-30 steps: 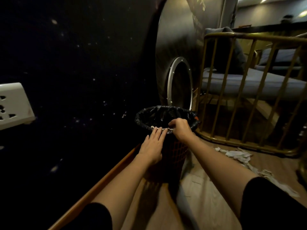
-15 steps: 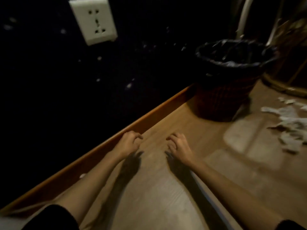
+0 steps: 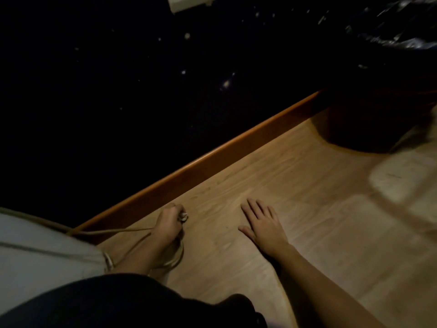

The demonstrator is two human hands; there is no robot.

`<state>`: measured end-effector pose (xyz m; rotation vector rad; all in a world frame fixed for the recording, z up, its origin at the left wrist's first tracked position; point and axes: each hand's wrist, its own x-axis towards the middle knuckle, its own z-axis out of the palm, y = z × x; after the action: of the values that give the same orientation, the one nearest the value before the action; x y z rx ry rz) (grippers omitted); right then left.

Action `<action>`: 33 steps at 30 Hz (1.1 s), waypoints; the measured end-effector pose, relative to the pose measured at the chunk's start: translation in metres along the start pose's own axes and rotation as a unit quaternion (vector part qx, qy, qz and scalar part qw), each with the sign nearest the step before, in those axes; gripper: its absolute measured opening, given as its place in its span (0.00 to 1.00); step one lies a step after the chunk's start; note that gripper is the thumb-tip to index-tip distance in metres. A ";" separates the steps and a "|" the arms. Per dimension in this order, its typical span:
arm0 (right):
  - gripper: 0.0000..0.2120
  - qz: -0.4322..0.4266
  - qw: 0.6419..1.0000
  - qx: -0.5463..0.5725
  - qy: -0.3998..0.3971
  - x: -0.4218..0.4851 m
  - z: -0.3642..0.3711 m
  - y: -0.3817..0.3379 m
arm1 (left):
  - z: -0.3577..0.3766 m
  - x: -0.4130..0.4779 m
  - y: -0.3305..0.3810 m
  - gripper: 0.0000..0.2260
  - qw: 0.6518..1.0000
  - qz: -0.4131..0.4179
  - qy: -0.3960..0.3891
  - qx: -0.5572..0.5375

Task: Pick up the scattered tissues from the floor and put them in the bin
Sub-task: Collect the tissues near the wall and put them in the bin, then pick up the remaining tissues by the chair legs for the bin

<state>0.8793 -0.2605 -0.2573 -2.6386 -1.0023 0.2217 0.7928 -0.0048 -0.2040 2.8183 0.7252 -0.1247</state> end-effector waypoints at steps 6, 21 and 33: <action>0.32 0.005 0.997 0.043 -0.064 0.004 -0.017 -0.003 | -0.005 0.005 0.048 0.10 0.997 0.040 -0.056 -0.033; 0.33 0.197 0.979 -0.049 0.023 -0.116 -0.315 0.234 | -0.168 0.008 0.466 0.05 0.916 0.401 0.033 -0.014; 0.16 0.306 0.933 0.100 0.163 -0.218 -0.378 0.322 | -0.181 -0.012 0.608 0.07 0.855 0.516 0.037 0.021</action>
<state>1.0117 -0.7215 -0.0040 -2.5964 -0.0321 0.0114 1.0816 -0.4844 0.0937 2.8366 -0.8369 0.1566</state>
